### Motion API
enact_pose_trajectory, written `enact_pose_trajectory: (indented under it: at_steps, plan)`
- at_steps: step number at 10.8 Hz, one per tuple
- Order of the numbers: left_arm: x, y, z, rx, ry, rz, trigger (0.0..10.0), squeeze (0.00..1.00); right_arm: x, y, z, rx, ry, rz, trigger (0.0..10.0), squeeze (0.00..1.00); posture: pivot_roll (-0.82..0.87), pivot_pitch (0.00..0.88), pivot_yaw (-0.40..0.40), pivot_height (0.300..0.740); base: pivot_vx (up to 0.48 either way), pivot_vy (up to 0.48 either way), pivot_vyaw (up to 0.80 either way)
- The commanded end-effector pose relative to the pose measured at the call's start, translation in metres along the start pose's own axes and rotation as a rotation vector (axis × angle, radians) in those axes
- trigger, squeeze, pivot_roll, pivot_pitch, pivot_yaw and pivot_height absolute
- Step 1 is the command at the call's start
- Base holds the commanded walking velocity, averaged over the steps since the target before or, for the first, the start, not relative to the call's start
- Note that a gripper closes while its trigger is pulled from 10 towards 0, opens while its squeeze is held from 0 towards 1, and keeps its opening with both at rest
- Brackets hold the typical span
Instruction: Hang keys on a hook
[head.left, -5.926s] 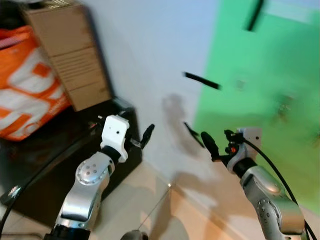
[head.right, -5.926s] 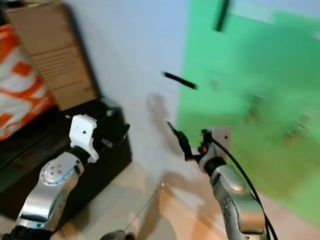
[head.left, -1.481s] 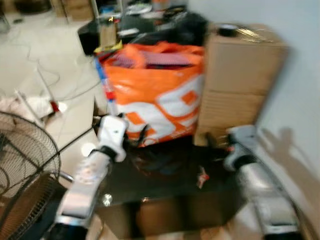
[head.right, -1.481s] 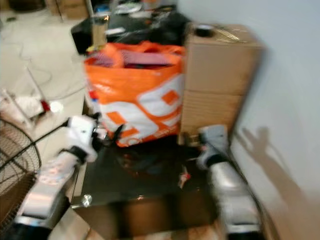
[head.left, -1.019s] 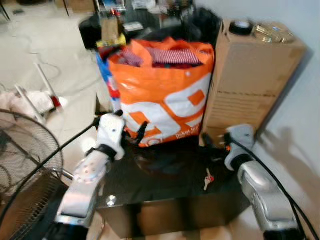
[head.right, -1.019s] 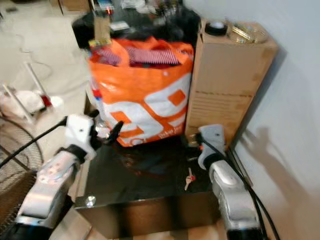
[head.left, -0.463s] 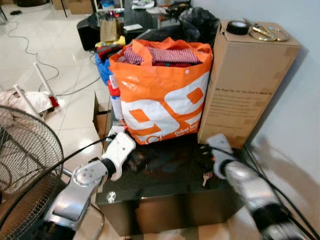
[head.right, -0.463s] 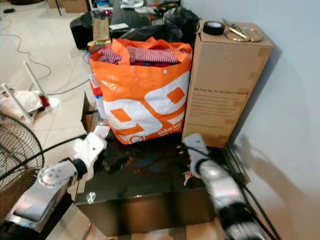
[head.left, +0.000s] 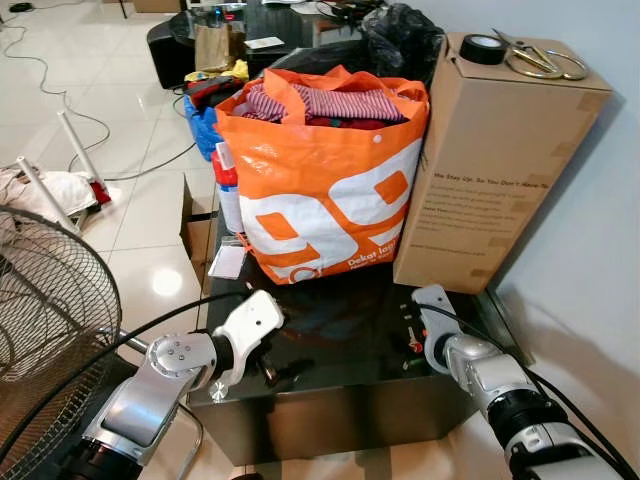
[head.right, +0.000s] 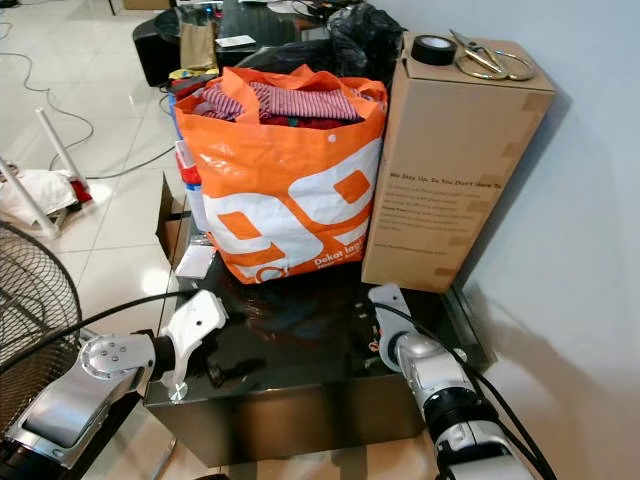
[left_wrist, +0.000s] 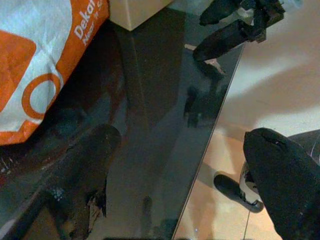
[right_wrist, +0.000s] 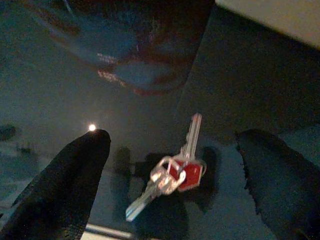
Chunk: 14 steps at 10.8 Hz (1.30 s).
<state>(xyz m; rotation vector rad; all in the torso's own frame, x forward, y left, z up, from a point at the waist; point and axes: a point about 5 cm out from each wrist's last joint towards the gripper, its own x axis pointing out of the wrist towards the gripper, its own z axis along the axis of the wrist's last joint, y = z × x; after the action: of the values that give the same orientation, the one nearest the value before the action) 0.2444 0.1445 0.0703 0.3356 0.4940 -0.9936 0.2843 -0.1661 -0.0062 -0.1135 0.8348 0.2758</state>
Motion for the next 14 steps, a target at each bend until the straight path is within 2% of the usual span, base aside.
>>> enact_pose_trajectory:
  at_steps: [1, 2, 4, 7, 14]
  plan:
    - [0.0, 0.001, 0.0, 0.002, 0.01, -0.006, 10.0, 0.09, 0.0, -0.001, -0.001, 0.037, -0.005, 0.014, 10.0, 0.0, -0.01, 0.0, -0.017, 0.74, 0.0, 0.0, 0.0]
    - [0.001, -0.001, -0.001, 0.002, 0.013, -0.016, 10.0, 0.08, 0.002, 0.0, -0.006, 0.077, 0.002, 0.019, 4.5, 0.0, -0.02, 0.0, -0.015, 0.74, 0.0, 0.0, 0.0]
    - [0.001, -0.001, -0.002, 0.001, 0.016, -0.027, 10.0, 0.09, 0.005, 0.002, -0.009, 0.113, 0.01, 0.011, 0.0, 0.0, -0.01, 0.0, -0.018, 0.74, 0.0, 0.0, 0.0]
    - [-0.001, -0.002, -0.002, -0.003, 0.017, -0.027, 10.0, 0.08, 0.007, 0.001, -0.011, 0.187, 0.006, -0.02, 0.0, 0.0, 0.0, 0.0, -0.022, 0.74, 0.0, 0.0, 0.0]
    - [0.0, -0.004, 0.003, 0.002, 0.011, -0.031, 10.0, 0.09, 0.009, 0.001, -0.017, 0.2, 0.024, -0.049, 0.0, 0.0, 0.0, 0.0, -0.023, 0.74, 0.0, 0.0, 0.0]
